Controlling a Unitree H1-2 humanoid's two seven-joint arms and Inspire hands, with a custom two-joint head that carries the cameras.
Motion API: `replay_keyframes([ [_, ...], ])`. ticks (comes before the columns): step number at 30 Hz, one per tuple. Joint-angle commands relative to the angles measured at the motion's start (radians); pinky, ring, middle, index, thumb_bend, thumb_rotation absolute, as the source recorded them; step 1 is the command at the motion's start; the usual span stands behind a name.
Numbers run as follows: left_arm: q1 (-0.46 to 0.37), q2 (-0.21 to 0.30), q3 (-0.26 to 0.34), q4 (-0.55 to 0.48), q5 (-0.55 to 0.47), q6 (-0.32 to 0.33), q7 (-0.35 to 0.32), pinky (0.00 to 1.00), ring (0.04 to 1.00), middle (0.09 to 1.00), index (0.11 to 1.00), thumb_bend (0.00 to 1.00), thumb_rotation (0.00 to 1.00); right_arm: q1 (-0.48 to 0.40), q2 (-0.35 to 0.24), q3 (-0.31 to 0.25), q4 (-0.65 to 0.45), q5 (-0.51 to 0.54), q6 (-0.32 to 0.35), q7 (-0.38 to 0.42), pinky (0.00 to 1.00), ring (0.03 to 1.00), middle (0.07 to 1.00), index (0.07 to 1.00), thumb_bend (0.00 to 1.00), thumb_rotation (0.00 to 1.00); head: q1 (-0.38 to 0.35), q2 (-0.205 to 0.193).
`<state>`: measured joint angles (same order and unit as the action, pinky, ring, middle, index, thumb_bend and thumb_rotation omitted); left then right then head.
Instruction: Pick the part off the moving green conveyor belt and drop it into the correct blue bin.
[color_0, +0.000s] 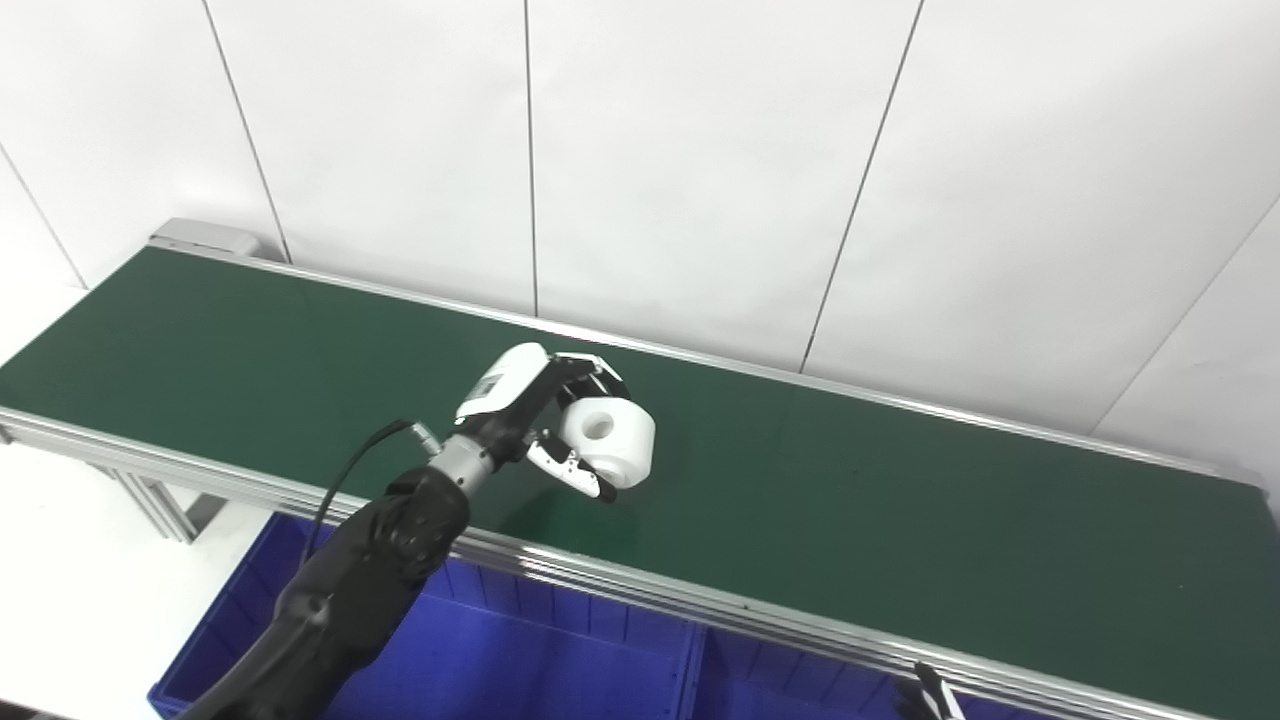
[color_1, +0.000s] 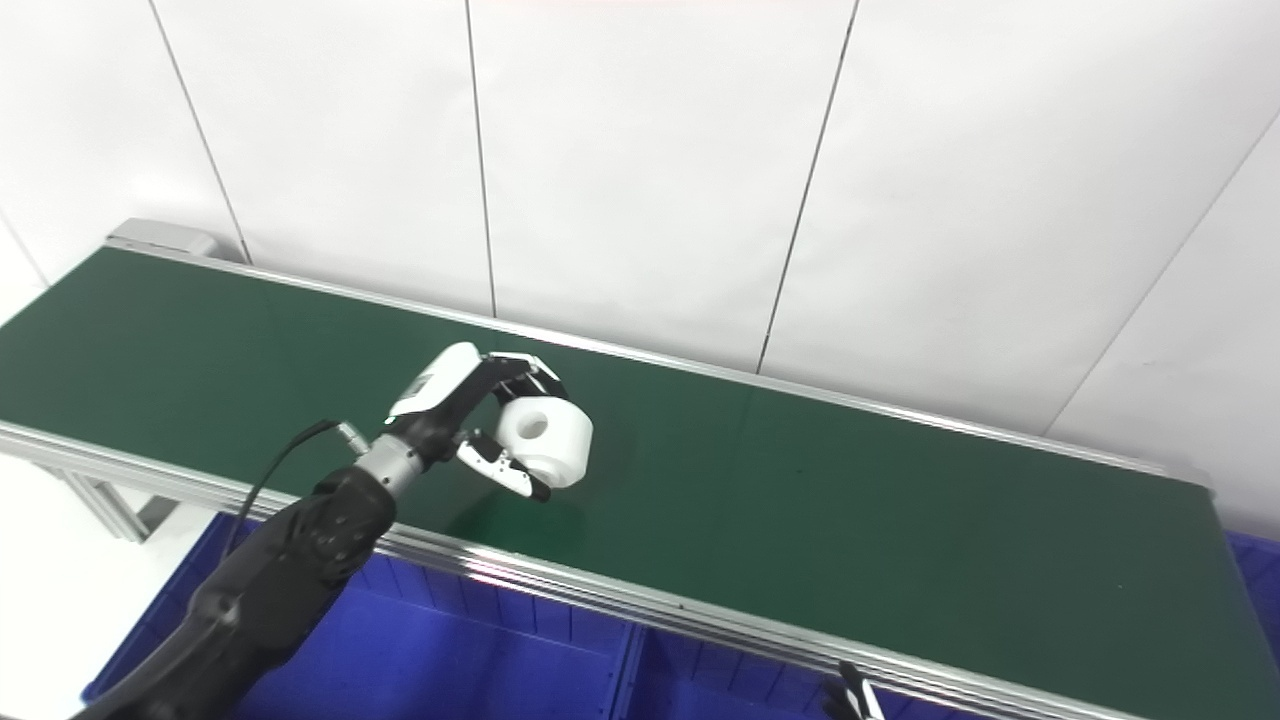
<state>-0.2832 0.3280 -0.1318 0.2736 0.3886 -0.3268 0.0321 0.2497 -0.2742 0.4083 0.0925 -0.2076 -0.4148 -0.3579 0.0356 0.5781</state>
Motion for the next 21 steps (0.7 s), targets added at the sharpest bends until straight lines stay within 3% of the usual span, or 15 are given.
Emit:
replay_keyframes([
  [1, 0.016, 0.038, 0.038, -0.076, -0.067, -0.001, -0.026, 0.44, 0.438, 0.5, 0.51, 0.5, 0.0, 0.006, 0.008, -0.018, -0.039, -0.001, -0.055, 0.013, 0.82, 0.853, 0.869, 0.936, 0.86, 0.5, -0.015, 0.01],
  [4, 0.066, 0.052, 0.065, -0.132, -0.116, -0.041, -0.049, 0.44, 0.445, 0.498, 0.51, 0.5, 0.0, 0.018, 0.019, -0.036, -0.058, -0.013, -0.054, 0.031, 0.81, 0.853, 0.865, 0.931, 0.87, 0.51, -0.069, 0.045],
  [11, 0.162, 0.052, 0.093, -0.18, -0.166, -0.101, -0.063, 0.46, 0.452, 0.497, 0.509, 0.5, 0.0, 0.045, 0.065, -0.088, -0.104, -0.048, -0.041, 0.084, 0.86, 0.869, 0.868, 0.937, 0.86, 0.51, -0.123, 0.093],
  [14, 0.21, 0.05, 0.096, -0.189, -0.165, -0.13, -0.063, 0.44, 0.442, 0.495, 0.516, 0.5, 0.0, 0.056, 0.087, -0.109, -0.147, -0.049, -0.005, 0.122, 0.88, 0.881, 0.873, 0.945, 0.84, 0.5, -0.139, 0.148],
  [17, 0.252, 0.053, 0.091, -0.201, -0.167, -0.141, -0.059, 0.5, 0.452, 0.487, 0.516, 0.5, 0.0, 0.057, 0.106, -0.13, -0.173, -0.062, 0.017, 0.151, 0.88, 0.895, 0.879, 0.955, 0.82, 0.51, -0.158, 0.18],
  [21, 0.298, 0.05, 0.094, -0.207, -0.217, -0.142, -0.075, 0.45, 0.444, 0.493, 0.514, 0.5, 0.0, 0.054, 0.13, -0.153, -0.21, -0.061, 0.059, 0.192, 0.88, 0.897, 0.877, 0.959, 0.82, 0.51, -0.209, 0.231],
])
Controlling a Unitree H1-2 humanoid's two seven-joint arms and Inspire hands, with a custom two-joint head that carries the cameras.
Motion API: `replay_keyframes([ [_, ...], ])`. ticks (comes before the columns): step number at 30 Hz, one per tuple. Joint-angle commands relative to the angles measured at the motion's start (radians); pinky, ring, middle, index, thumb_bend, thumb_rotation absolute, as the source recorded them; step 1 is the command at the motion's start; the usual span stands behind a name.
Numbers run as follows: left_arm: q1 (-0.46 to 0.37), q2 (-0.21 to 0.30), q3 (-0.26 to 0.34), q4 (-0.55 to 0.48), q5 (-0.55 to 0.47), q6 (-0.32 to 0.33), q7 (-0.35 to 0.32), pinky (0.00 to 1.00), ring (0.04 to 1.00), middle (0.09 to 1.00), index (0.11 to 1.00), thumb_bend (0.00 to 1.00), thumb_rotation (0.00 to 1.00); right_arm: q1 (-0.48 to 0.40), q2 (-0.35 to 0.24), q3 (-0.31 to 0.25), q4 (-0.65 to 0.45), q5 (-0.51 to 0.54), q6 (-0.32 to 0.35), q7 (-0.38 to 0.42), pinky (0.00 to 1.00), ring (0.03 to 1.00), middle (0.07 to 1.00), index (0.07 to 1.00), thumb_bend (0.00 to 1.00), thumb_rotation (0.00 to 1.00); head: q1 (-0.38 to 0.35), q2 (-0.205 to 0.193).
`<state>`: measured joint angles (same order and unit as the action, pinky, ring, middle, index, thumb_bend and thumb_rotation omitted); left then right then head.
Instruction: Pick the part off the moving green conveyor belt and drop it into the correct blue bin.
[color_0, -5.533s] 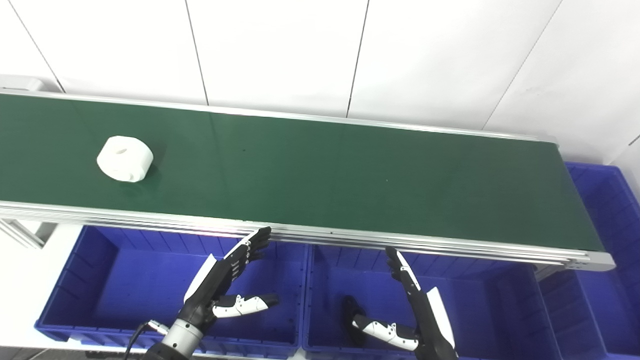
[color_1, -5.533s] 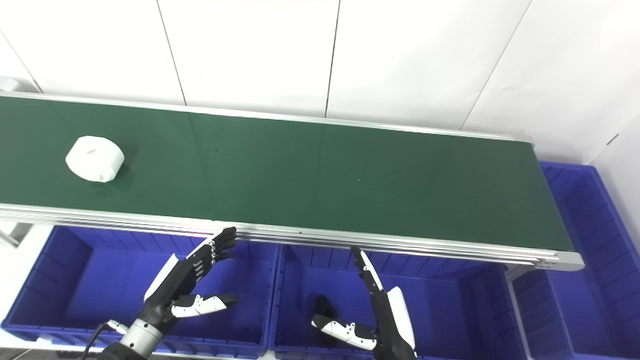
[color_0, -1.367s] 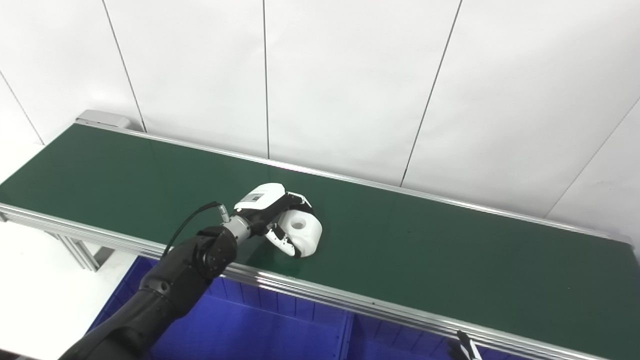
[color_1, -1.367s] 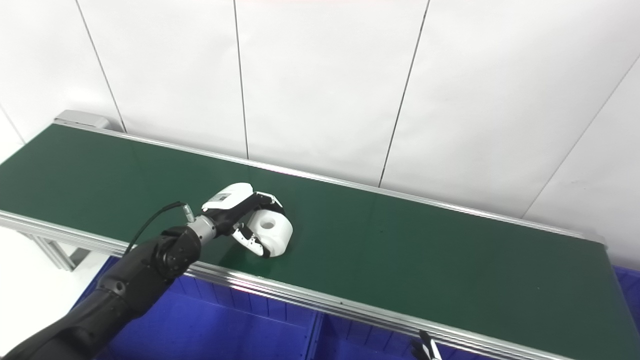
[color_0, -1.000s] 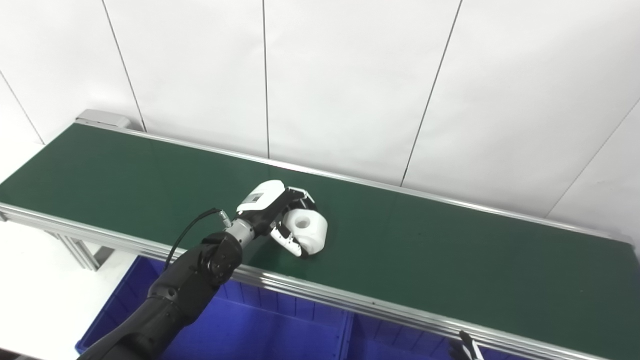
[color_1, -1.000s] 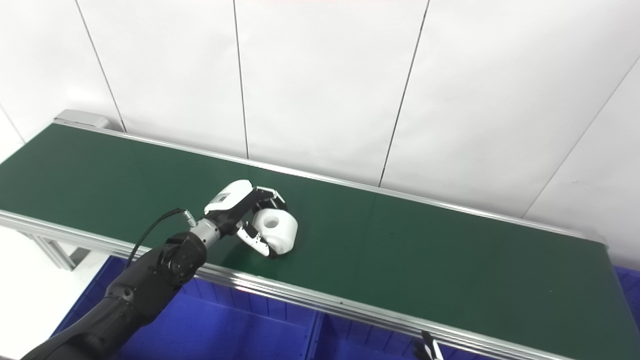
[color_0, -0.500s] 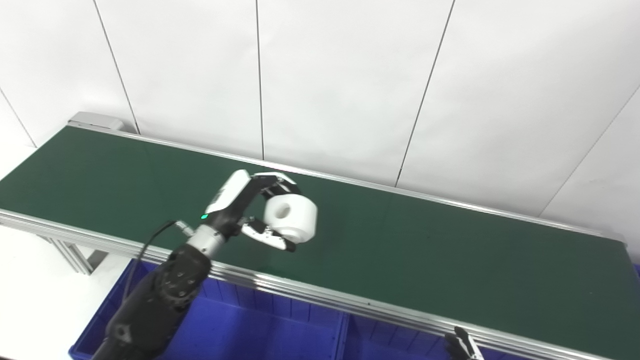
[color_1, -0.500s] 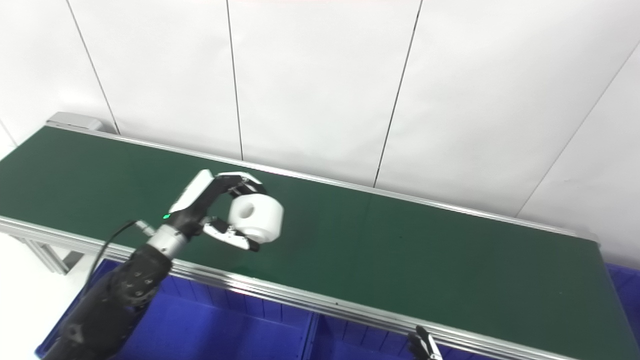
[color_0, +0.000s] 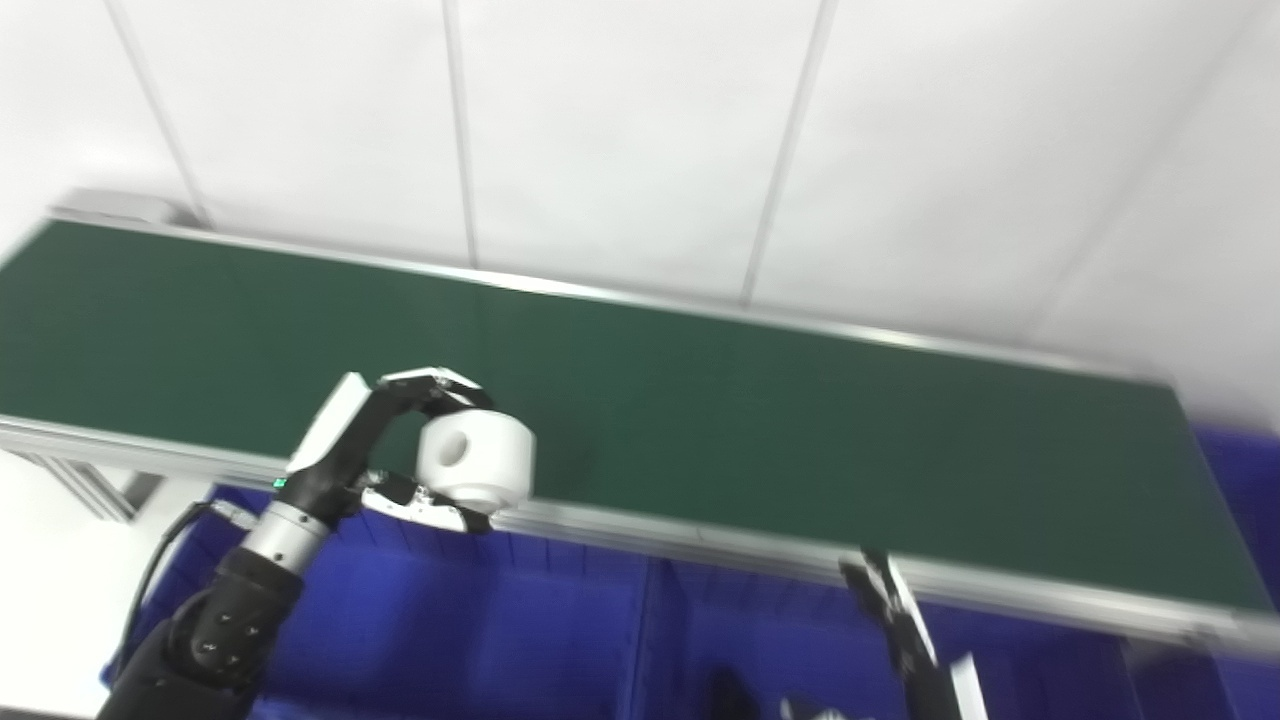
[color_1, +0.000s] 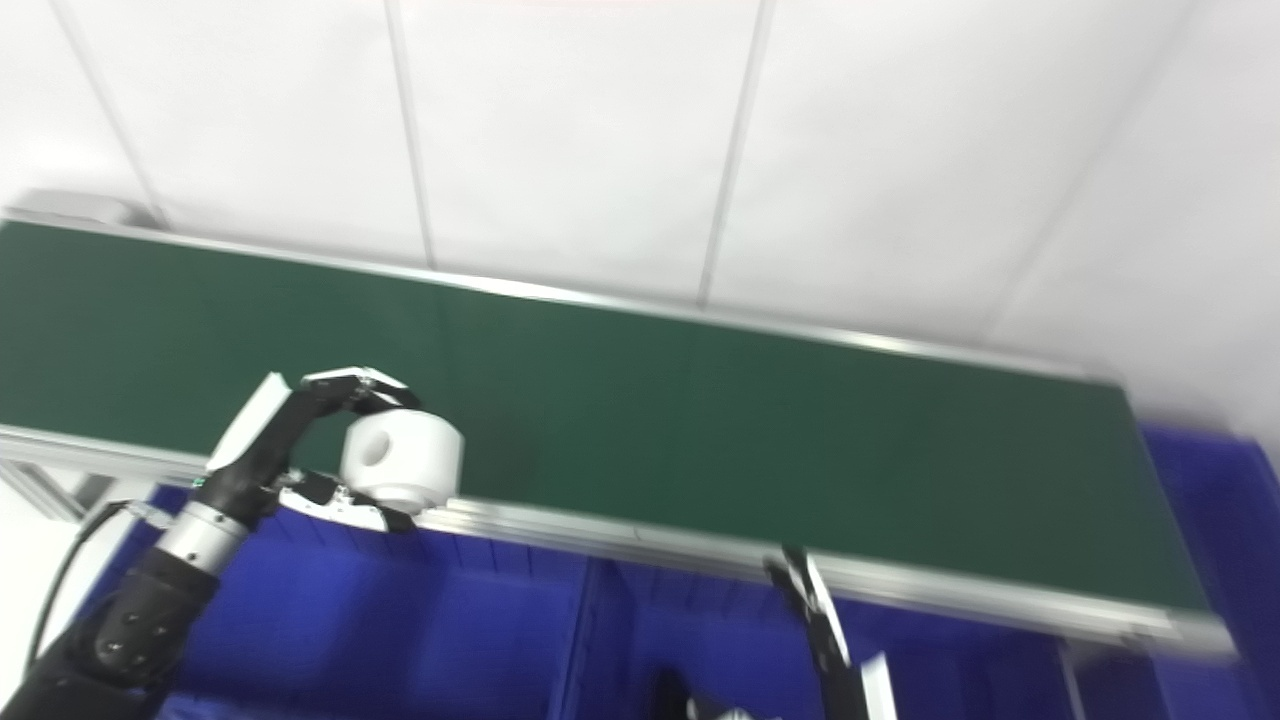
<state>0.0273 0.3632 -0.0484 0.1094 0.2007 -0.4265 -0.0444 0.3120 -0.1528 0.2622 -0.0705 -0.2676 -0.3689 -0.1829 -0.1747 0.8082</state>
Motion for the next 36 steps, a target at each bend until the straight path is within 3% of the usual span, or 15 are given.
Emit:
replay_keyframes([
  [1, 0.0, 0.014, 0.012, -0.043, -0.035, -0.042, 0.001, 0.44, 0.438, 0.496, 0.517, 0.5, 0.0, -0.009, 0.014, -0.012, -0.055, -0.004, 0.024, 0.026, 0.89, 0.9, 0.877, 0.96, 0.82, 0.51, 0.001, 0.001],
  [2, 0.01, 0.016, 0.013, -0.044, -0.042, -0.043, -0.001, 0.43, 0.436, 0.496, 0.519, 0.5, 0.0, -0.011, 0.019, -0.016, -0.064, -0.007, 0.035, 0.034, 0.88, 0.9, 0.876, 0.959, 0.82, 0.51, -0.015, 0.026],
  [9, 0.063, 0.021, 0.012, -0.044, -0.038, -0.043, 0.0, 0.42, 0.422, 0.494, 0.533, 0.5, 0.0, -0.029, 0.043, -0.039, -0.086, -0.033, 0.061, 0.073, 0.89, 0.897, 0.88, 0.963, 0.82, 0.54, -0.052, 0.082],
  [15, 0.094, -0.007, -0.003, -0.054, -0.027, -0.041, -0.007, 0.42, 0.42, 0.503, 0.523, 0.5, 0.0, -0.024, 0.053, -0.056, -0.112, -0.021, 0.086, 0.103, 0.91, 0.894, 0.876, 0.958, 0.82, 0.51, -0.051, 0.09],
  [25, 0.105, -0.035, -0.057, -0.006, 0.096, -0.037, 0.023, 0.45, 0.446, 0.511, 0.498, 0.5, 0.0, 0.002, 0.053, -0.074, -0.11, -0.027, 0.069, 0.117, 0.9, 0.9, 0.873, 0.957, 0.82, 0.52, 0.006, 0.048],
  [27, 0.106, -0.048, -0.062, -0.016, 0.133, 0.014, 0.012, 0.47, 0.462, 0.516, 0.486, 0.5, 0.0, 0.006, 0.054, -0.074, -0.105, -0.027, 0.06, 0.117, 0.89, 0.897, 0.874, 0.958, 0.81, 0.52, 0.017, 0.034],
  [30, 0.099, -0.063, -0.078, 0.001, 0.176, 0.026, 0.014, 0.5, 0.474, 0.514, 0.48, 0.5, 0.0, 0.011, 0.053, -0.073, -0.093, -0.032, 0.041, 0.114, 0.88, 0.891, 0.872, 0.958, 0.81, 0.52, 0.03, -0.004],
  [33, 0.077, -0.085, -0.094, 0.061, 0.289, 0.006, 0.086, 0.48, 0.459, 0.502, 0.494, 0.5, 0.0, 0.019, 0.052, -0.069, -0.085, -0.027, 0.03, 0.117, 0.88, 0.889, 0.871, 0.956, 0.81, 0.51, 0.046, -0.047],
  [36, 0.066, -0.095, -0.114, 0.085, 0.35, 0.011, 0.112, 0.47, 0.449, 0.504, 0.5, 0.5, 0.0, 0.026, 0.048, -0.067, -0.068, -0.023, 0.013, 0.115, 0.88, 0.889, 0.876, 0.956, 0.81, 0.51, 0.053, -0.072],
])
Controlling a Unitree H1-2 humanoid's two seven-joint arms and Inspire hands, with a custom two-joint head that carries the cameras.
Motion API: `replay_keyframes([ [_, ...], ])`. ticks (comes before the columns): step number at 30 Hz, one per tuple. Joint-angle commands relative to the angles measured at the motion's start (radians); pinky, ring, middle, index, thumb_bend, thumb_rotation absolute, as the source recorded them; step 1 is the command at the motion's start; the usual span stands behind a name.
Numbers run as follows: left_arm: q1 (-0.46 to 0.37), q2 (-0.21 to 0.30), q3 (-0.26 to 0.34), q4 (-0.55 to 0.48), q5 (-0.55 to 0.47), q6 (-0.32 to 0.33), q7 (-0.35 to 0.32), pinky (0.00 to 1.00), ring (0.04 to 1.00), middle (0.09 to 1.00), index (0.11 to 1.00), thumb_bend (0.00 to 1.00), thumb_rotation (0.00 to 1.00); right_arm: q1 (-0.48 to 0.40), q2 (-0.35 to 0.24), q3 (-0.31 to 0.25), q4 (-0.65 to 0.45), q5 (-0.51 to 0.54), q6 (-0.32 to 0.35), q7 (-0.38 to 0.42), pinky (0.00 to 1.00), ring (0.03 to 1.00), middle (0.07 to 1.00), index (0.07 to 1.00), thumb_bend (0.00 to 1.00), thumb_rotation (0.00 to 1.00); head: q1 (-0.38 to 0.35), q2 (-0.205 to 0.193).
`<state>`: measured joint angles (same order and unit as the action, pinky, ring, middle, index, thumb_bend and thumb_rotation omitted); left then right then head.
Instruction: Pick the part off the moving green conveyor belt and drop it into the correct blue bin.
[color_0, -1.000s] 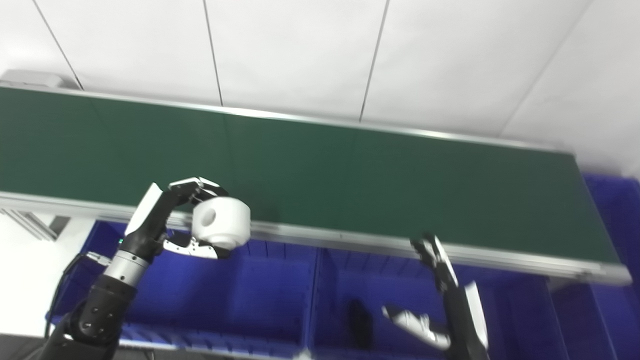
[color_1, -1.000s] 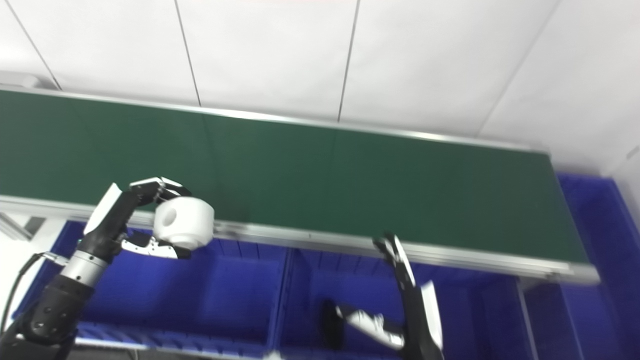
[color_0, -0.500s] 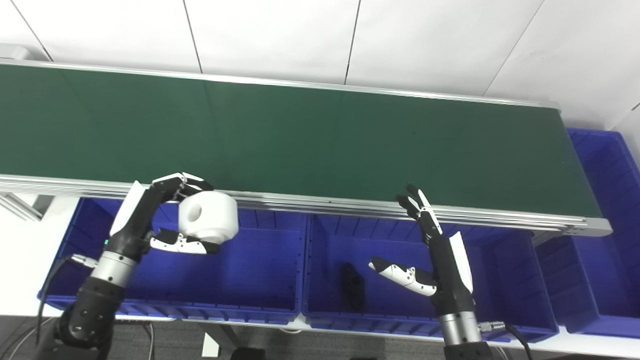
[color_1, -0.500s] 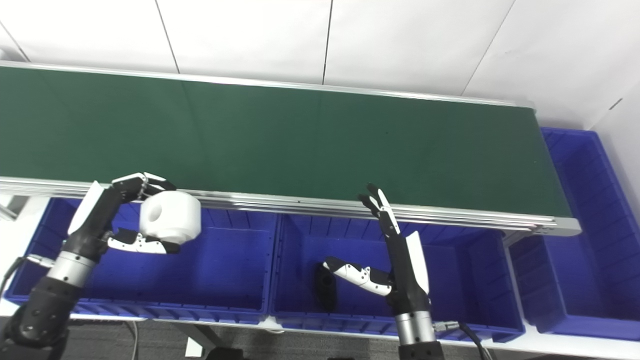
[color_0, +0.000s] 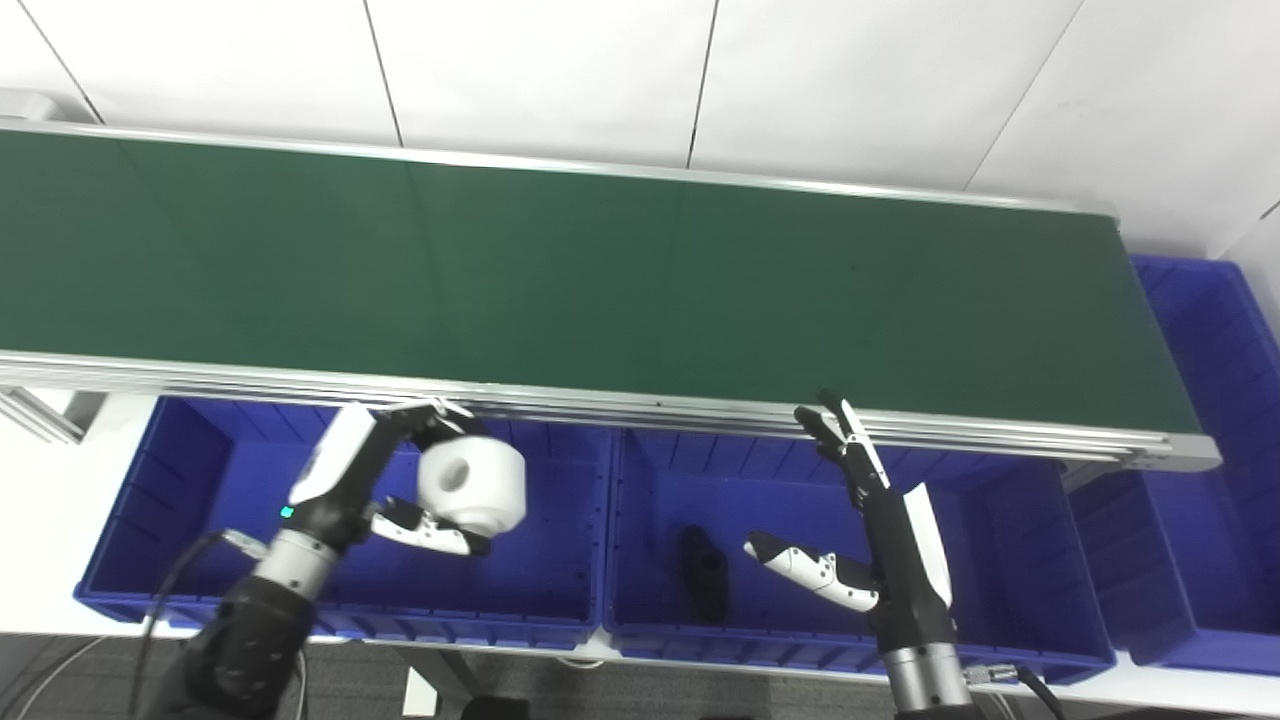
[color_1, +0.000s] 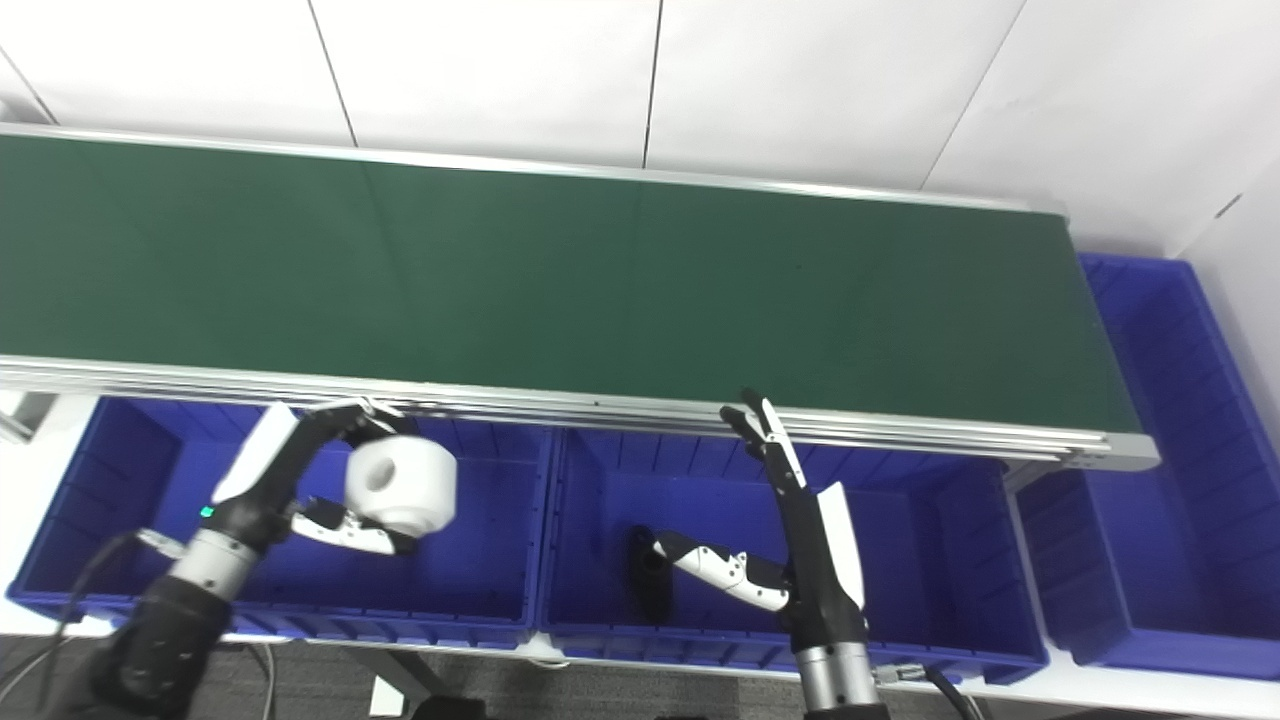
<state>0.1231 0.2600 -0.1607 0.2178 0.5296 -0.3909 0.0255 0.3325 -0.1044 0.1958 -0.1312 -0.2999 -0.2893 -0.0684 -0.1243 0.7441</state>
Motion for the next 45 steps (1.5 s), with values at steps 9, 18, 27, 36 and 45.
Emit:
replay_keyframes([
  [9, -0.034, 0.014, -0.057, -0.041, 0.221, 0.139, 0.041, 0.68, 0.741, 0.741, 0.614, 0.59, 0.21, 0.016, 0.006, -0.002, 0.039, 0.004, -0.099, -0.012, 0.85, 0.893, 0.889, 0.957, 0.82, 0.5, 0.016, -0.083],
  [18, 0.014, 0.045, -0.03, -0.088, -0.173, 0.031, -0.1, 0.9, 0.956, 0.966, 0.911, 0.89, 0.63, 0.001, 0.02, -0.005, 0.113, -0.023, -0.145, -0.034, 0.82, 0.875, 0.879, 0.948, 0.82, 0.5, 0.007, -0.147],
  [27, 0.026, 0.021, 0.007, -0.072, -0.53, -0.079, -0.214, 0.87, 0.902, 0.908, 0.898, 0.91, 0.61, -0.023, 0.03, -0.006, 0.183, -0.054, -0.168, -0.057, 0.83, 0.872, 0.894, 0.94, 0.83, 0.51, -0.032, -0.196],
  [36, 0.034, -0.097, 0.137, -0.012, -0.643, -0.079, -0.373, 0.85, 0.876, 0.888, 0.879, 0.93, 0.54, -0.026, 0.029, 0.002, 0.208, -0.051, -0.178, -0.08, 0.83, 0.873, 0.898, 0.931, 0.83, 0.47, -0.063, -0.217],
  [45, 0.037, -0.165, 0.251, -0.002, -0.641, -0.079, -0.49, 0.88, 0.892, 0.897, 0.87, 0.92, 0.53, -0.017, 0.032, -0.006, 0.186, -0.046, -0.157, -0.087, 0.8, 0.864, 0.887, 0.921, 0.86, 0.48, -0.103, -0.192],
])
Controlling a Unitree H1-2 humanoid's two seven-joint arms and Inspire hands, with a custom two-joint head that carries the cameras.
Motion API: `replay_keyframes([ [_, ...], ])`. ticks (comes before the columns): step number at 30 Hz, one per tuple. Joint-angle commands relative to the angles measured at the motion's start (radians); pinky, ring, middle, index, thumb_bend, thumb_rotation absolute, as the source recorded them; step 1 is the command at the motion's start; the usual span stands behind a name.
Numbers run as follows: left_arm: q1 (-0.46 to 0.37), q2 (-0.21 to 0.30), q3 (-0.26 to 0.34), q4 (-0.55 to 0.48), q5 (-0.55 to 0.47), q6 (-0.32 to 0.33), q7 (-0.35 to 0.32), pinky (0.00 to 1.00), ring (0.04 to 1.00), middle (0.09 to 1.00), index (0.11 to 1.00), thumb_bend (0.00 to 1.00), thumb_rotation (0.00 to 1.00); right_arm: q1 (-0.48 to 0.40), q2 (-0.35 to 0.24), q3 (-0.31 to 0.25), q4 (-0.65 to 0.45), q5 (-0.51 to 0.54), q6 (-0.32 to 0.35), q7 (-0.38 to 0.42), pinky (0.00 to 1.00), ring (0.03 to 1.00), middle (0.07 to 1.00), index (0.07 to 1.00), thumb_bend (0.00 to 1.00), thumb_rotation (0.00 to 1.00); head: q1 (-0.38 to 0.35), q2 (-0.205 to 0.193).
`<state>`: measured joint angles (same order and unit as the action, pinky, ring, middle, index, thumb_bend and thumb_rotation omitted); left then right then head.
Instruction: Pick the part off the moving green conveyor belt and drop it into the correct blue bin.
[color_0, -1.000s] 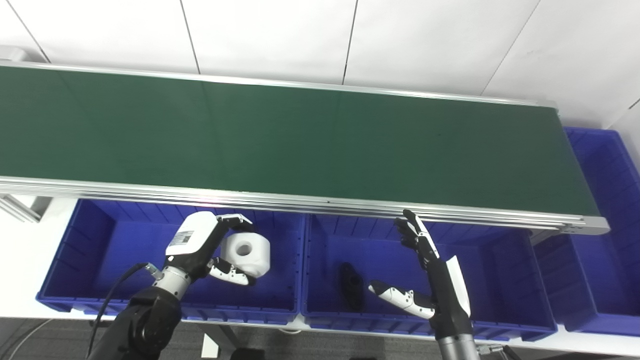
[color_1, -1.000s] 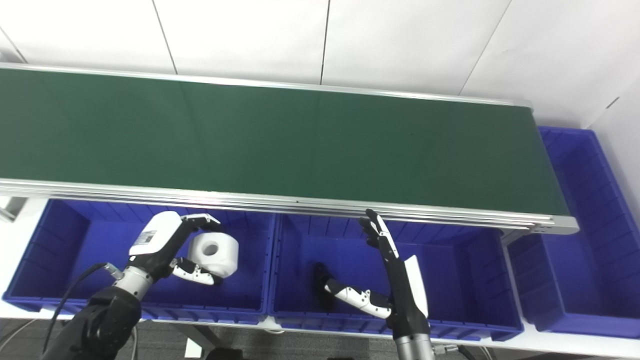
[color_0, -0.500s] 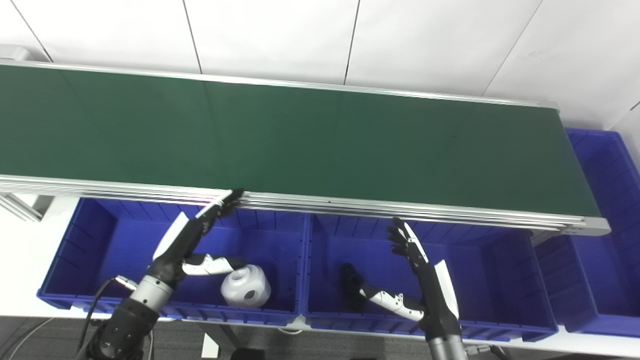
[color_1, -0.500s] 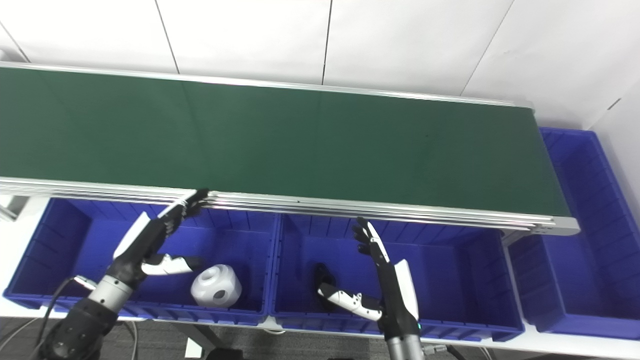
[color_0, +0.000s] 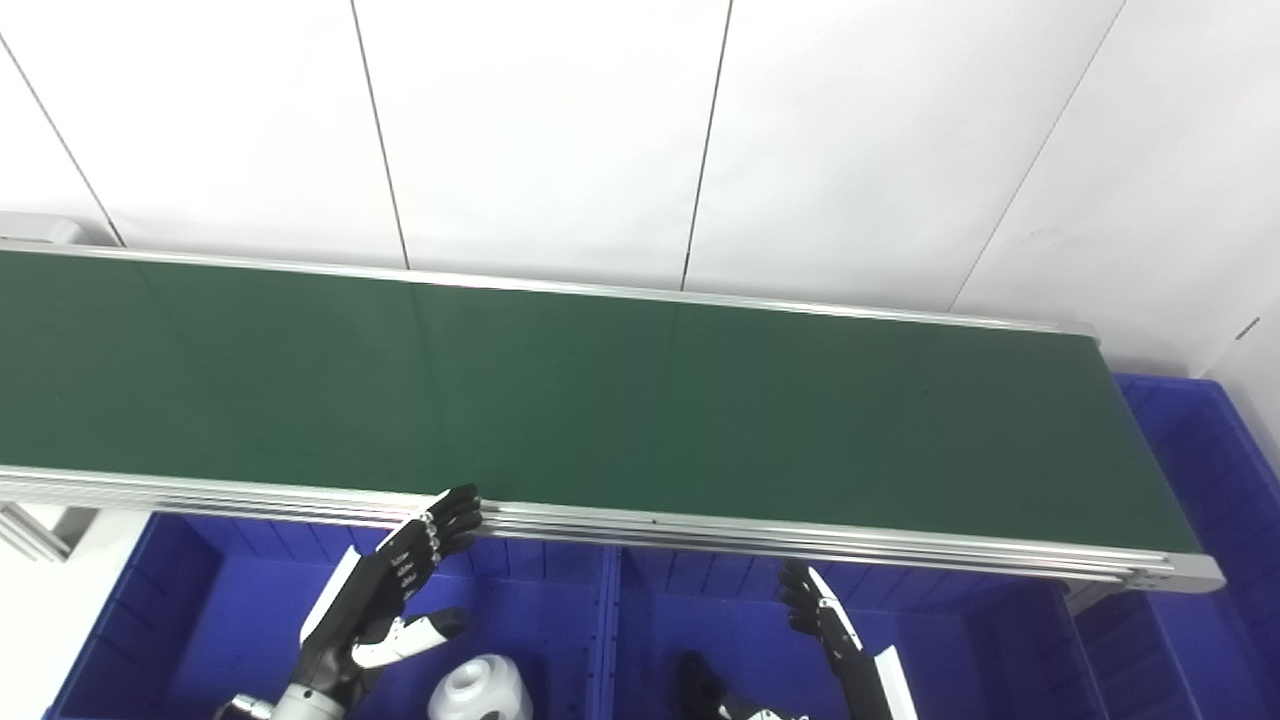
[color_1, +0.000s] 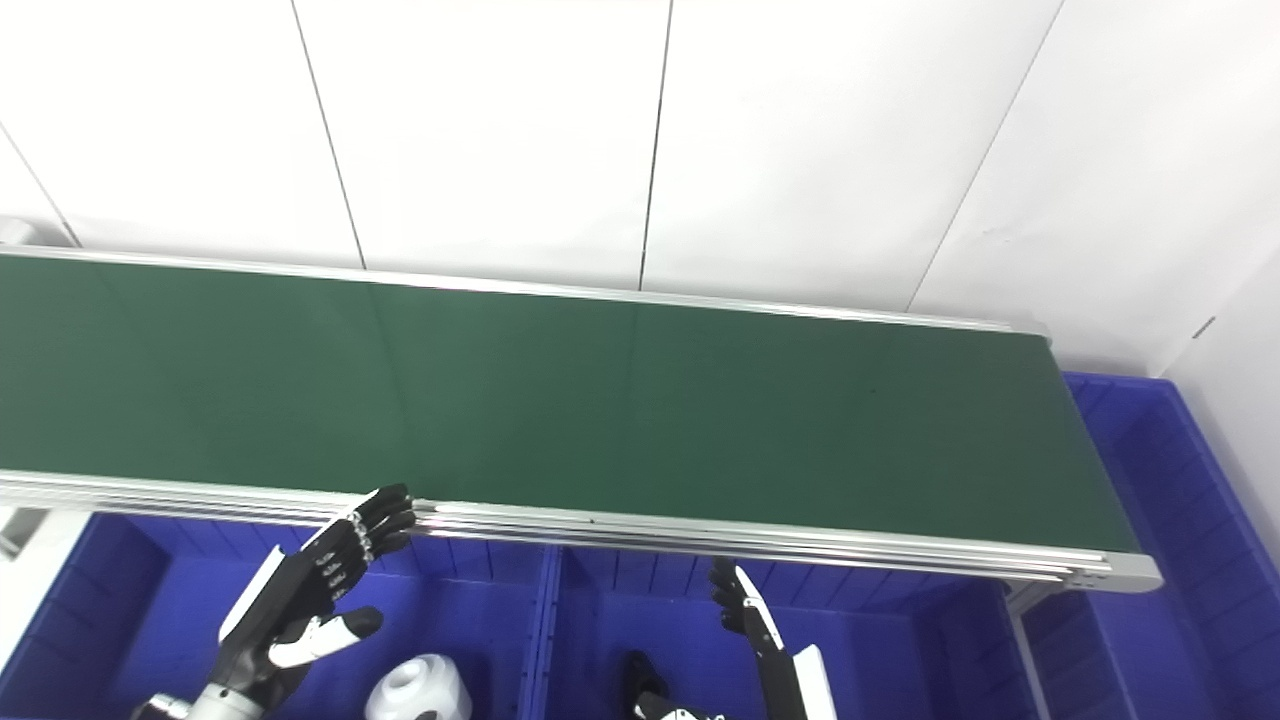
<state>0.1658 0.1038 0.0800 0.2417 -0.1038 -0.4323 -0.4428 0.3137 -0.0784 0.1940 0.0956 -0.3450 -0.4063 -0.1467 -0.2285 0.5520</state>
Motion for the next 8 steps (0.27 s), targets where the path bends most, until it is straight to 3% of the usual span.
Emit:
replay_keyframes([
  [1, -0.004, -0.013, 0.018, -0.03, -0.007, -0.038, -0.03, 0.89, 0.899, 0.899, 0.873, 0.91, 0.53, 0.005, 0.005, -0.006, -0.046, 0.0, -0.039, -0.007, 0.8, 0.862, 0.887, 0.919, 0.86, 0.48, 0.001, 0.001],
  [8, 0.006, -0.052, 0.081, -0.043, -0.038, -0.038, -0.094, 0.86, 0.893, 0.892, 0.861, 0.91, 0.49, 0.023, -0.007, -0.012, -0.072, 0.01, -0.043, 0.004, 0.84, 0.884, 0.896, 0.94, 0.85, 0.49, 0.015, 0.018],
])
